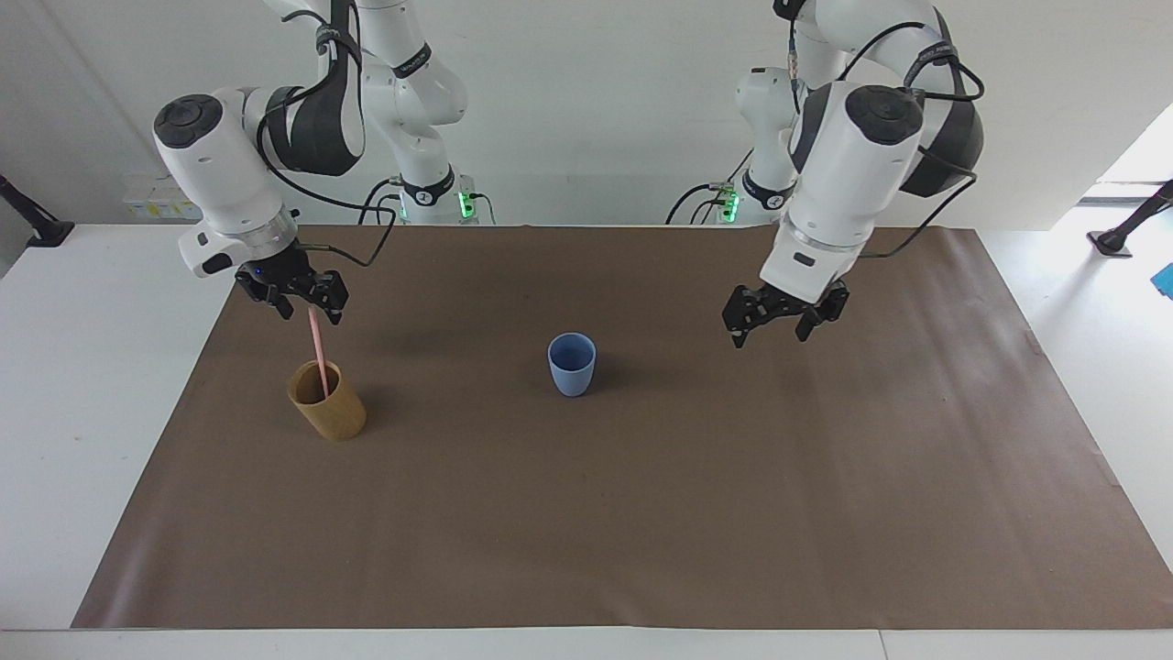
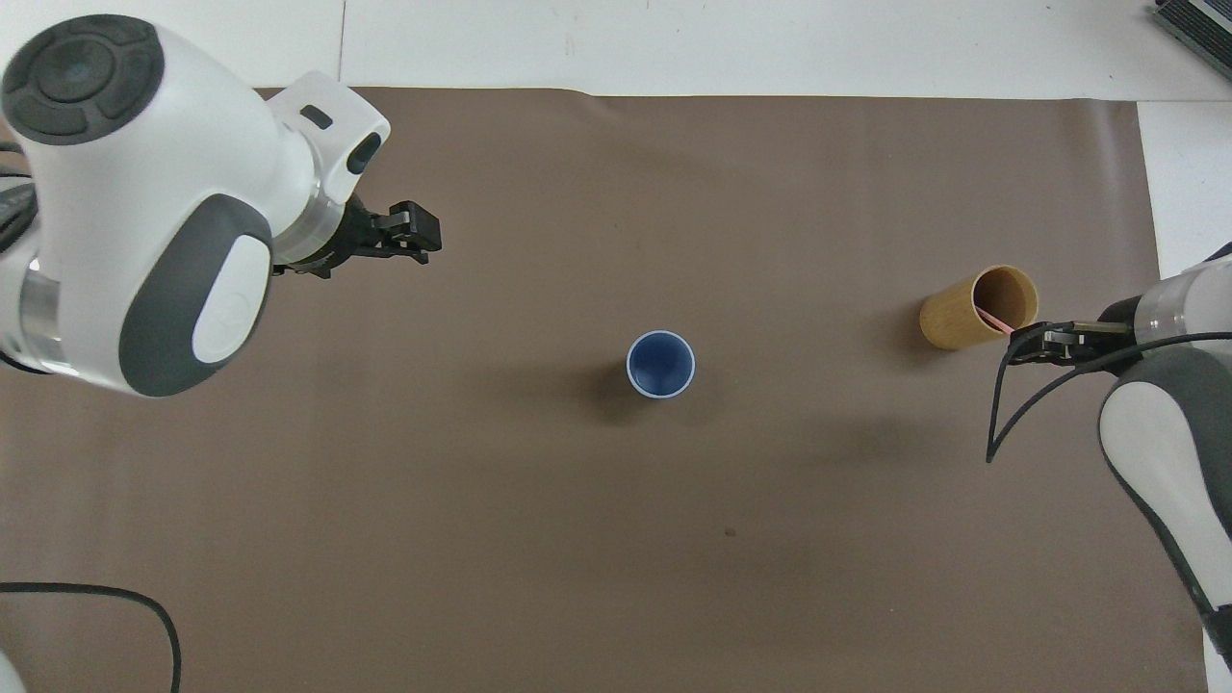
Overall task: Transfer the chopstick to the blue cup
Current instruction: 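Pull the pink stick from the tan cup while the left gripper retracts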
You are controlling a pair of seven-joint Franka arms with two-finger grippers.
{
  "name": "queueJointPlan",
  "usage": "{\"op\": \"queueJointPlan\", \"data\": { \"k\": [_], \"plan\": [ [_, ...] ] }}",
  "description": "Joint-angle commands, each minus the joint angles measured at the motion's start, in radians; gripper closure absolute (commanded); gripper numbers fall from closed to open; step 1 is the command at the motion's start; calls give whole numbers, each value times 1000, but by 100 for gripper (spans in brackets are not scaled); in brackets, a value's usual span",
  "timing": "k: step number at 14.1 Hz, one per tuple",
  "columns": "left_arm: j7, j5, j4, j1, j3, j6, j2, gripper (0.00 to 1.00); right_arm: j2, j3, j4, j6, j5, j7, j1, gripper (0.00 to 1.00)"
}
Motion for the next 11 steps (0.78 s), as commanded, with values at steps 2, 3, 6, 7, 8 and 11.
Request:
{"op": "queueJointPlan", "data": {
  "k": [2, 3, 6, 7, 8, 11],
  "plan": [
    [156, 15, -137, 105, -12, -43, -134, 0, -19, 5, -17, -23, -3, -71, -12, 100],
    [214, 16, -145, 138, -11, -82, -148, 0, -18, 5, -13, -42, -3, -77, -12, 100],
    [373, 18, -144, 247, -11, -165, -203, 0, -12, 7, 53, -49, -3, -74, -8, 100],
    [400, 18, -139, 270, -11, -174, -221, 0, -19, 7, 77, -63, -3, -76, -8, 100],
    [423, 18, -133, 287, -11, -180, -238, 0, -29, 5, 111, -109, -3, -77, -8, 100],
    [436, 42, -78, 289, -2, -264, -274, 0, -33, 5, 269, -307, 11, -79, -11, 100]
  ]
}}
